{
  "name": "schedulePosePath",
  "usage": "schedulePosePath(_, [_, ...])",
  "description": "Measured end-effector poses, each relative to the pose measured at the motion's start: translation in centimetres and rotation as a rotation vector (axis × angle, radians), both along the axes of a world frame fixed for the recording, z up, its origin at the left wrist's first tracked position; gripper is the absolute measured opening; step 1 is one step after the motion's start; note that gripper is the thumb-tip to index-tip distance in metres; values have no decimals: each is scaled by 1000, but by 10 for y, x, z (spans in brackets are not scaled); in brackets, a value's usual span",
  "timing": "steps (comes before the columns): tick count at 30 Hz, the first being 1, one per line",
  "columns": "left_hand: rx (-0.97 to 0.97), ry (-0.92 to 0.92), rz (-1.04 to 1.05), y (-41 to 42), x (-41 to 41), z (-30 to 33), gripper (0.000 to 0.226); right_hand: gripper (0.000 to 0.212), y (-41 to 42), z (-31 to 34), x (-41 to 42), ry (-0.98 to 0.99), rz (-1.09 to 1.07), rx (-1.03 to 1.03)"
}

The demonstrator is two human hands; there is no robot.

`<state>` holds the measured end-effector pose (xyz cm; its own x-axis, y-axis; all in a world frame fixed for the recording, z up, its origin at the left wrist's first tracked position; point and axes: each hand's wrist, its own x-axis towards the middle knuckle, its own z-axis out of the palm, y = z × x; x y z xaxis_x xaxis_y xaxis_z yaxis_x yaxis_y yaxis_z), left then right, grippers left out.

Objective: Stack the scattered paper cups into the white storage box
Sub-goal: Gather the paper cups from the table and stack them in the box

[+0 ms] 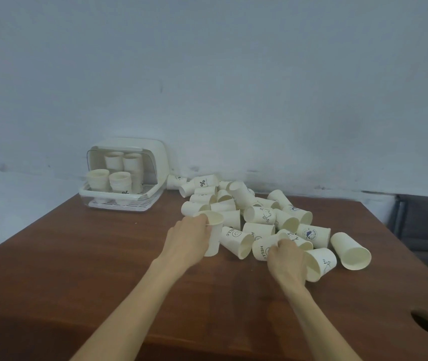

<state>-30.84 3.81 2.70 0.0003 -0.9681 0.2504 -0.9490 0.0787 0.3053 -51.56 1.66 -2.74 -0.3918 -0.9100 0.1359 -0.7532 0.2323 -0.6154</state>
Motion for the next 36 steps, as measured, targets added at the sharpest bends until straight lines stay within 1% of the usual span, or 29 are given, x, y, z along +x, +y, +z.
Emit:
schedulePosePath(6, [-2, -5, 0, 12, 6, -2, 23, 24, 13, 19, 4, 55, 32, -121])
schedulePosePath(13, [13, 4, 13, 27, 19, 0, 25, 21, 31, 44, 25, 141, 139, -196])
schedulePosePath(23, [34, 9, 44, 40, 37, -6, 26, 20, 44, 43, 47, 216, 174, -207])
schedulePosePath(27, [25, 17, 60, 43, 44, -7, 27, 20, 45, 42, 56, 215, 197, -208])
schedulePosePath(31, [3, 28, 77, 44, 61, -9, 26, 20, 41, 45, 73, 239, 262, -216])
schedulePosePath(36, [0, 29, 101, 39, 83, -13, 25, 24, 35, 44, 97, 269, 277, -222])
